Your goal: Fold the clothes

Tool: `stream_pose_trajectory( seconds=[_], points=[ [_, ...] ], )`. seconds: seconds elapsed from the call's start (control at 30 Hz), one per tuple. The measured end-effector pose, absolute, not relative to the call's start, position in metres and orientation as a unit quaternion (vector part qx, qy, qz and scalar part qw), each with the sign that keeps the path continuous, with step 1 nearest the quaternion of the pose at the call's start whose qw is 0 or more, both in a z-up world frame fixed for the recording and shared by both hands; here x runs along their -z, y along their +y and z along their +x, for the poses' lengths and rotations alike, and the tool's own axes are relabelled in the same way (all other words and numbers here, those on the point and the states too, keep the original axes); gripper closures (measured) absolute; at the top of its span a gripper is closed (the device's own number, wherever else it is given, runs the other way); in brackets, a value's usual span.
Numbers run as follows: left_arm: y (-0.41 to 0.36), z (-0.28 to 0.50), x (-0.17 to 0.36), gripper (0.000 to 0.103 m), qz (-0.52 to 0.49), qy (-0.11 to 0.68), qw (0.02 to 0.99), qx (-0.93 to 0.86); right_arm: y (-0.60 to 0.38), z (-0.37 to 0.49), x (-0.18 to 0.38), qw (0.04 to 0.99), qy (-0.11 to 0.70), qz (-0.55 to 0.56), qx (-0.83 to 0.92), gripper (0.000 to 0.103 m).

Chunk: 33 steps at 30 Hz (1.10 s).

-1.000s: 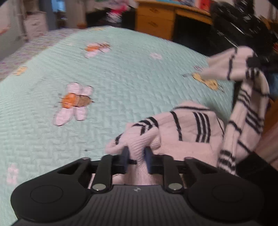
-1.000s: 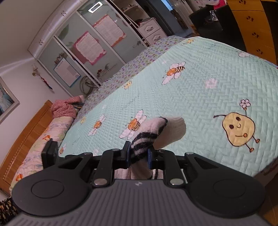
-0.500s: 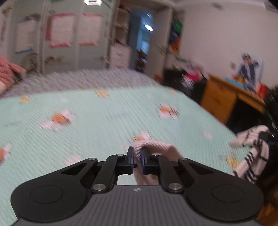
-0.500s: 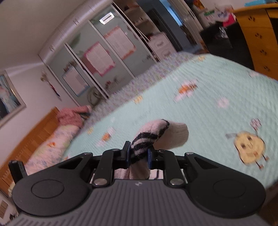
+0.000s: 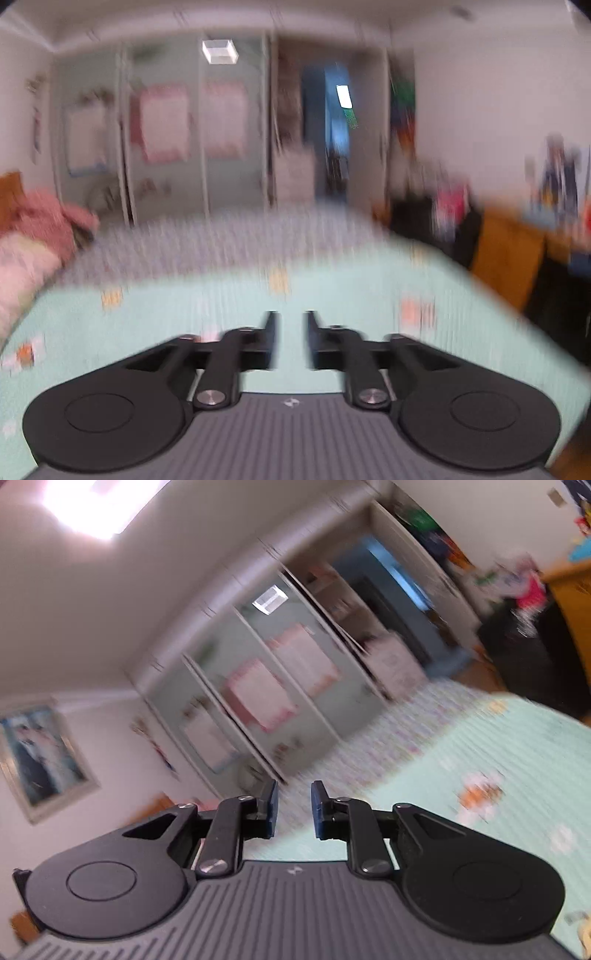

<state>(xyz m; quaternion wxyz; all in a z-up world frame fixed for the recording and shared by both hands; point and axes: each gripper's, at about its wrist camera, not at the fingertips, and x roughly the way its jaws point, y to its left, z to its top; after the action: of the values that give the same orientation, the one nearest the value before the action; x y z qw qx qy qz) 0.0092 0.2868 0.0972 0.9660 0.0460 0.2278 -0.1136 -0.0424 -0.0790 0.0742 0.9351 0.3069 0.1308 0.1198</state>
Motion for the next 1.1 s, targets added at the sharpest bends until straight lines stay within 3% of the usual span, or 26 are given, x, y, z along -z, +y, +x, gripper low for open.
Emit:
stream_pose_trajectory(
  seconds=[0.03,0.07,0.23,0.37,0.5,0.57,0.6,0.63,0.67,0.7,0.83,1.0,1.1],
  points=[
    [0.283,0.012,-0.074,0.06,0.039,0.258,0.958,0.119,-0.076,-0.042,-0.055,0.937,0.162,0.291,-0.109,0.077],
    [0.28,0.014,-0.05,0.06,0.03,0.289,0.949,0.125,-0.074,-0.042,-0.035,0.937,0.194,0.274,-0.098,0.074],
    [0.274,0.026,0.04,0.061,-0.032,0.394,0.908,0.139,-0.051,-0.04,0.059,0.91,0.341,0.218,-0.092,0.037],
    [0.274,0.028,0.063,0.06,-0.08,0.428,0.891,0.127,-0.032,-0.017,0.11,0.897,0.398,0.177,-0.077,0.032],
    [0.281,0.018,0.069,0.06,-0.117,0.442,0.881,0.121,-0.024,0.008,0.142,0.878,0.423,0.213,-0.068,0.032],
    [0.284,0.018,0.07,0.06,-0.114,0.446,0.88,0.114,-0.028,0.02,0.156,0.856,0.424,0.277,-0.101,0.039],
    [0.285,0.018,0.07,0.059,-0.113,0.448,0.88,0.11,-0.031,0.023,0.16,0.848,0.421,0.305,-0.106,0.063],
    [0.288,0.018,0.071,0.059,-0.114,0.449,0.88,0.107,-0.031,0.023,0.157,0.848,0.414,0.312,-0.108,0.079],
    [0.29,0.017,0.072,0.058,-0.115,0.449,0.88,0.103,-0.031,0.021,0.148,0.857,0.398,0.308,-0.11,0.083],
    [0.292,0.017,0.072,0.056,-0.116,0.45,0.88,0.099,-0.031,0.017,0.138,0.868,0.378,0.302,-0.113,0.095],
    [0.293,0.023,0.072,0.051,-0.126,0.454,0.877,0.099,-0.072,-0.019,0.085,0.88,0.275,0.369,-0.121,0.095],
    [0.28,0.031,0.073,0.047,-0.114,0.452,0.877,0.117,-0.143,-0.065,0.044,0.92,0.21,0.331,-0.017,0.099],
    [0.272,0.039,0.075,0.046,-0.108,0.453,0.877,0.118,-0.182,-0.092,0.046,0.932,0.221,0.272,0.089,0.103]
  ],
)
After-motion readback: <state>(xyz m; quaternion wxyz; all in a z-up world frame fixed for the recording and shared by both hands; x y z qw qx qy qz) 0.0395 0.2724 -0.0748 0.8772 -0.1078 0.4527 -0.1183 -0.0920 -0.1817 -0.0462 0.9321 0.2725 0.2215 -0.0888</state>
